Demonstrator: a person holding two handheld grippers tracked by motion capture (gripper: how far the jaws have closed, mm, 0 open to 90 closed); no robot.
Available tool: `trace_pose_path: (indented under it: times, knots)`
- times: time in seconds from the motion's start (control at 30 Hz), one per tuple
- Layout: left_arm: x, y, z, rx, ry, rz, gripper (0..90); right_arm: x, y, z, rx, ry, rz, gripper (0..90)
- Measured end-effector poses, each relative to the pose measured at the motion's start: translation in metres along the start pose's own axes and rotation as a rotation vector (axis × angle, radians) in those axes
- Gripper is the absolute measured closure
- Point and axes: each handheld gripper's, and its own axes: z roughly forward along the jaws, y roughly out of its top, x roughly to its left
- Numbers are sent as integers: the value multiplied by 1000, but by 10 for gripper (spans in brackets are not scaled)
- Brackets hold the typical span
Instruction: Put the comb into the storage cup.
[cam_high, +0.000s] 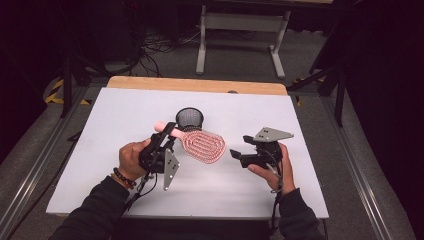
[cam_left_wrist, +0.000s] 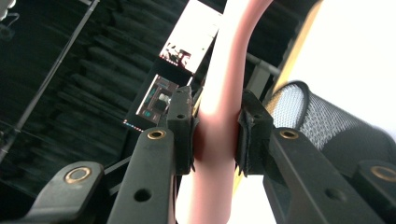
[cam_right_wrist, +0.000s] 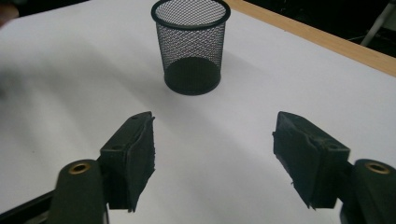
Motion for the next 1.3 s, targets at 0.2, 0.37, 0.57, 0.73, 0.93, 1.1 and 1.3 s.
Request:
trace_pose_path:
  times: [0.2,0.37,0.57,0.73,0.93,1.1,1.3]
  knots:
    - [14,-1,5,-18,9,-106,716,1,-4,0,-47,-27,-2,285]
    - [24,-3,9,-47,19,-182,716,3,-6,-2,-59,-36,-24,279]
    - [29,-6,13,-51,-7,-235,716,4,-13,-1,-55,-41,-51,276]
    - [31,-7,19,-59,-45,-299,716,4,-16,-1,-41,-42,-58,276]
    - [33,-10,25,-76,-74,-376,717,3,-19,0,-38,-51,-66,274]
    - [32,-11,27,-96,-84,-395,716,3,-19,-2,-85,-83,-83,267]
    - [31,-14,31,-110,-123,-431,716,2,-18,-4,-165,-91,-89,258]
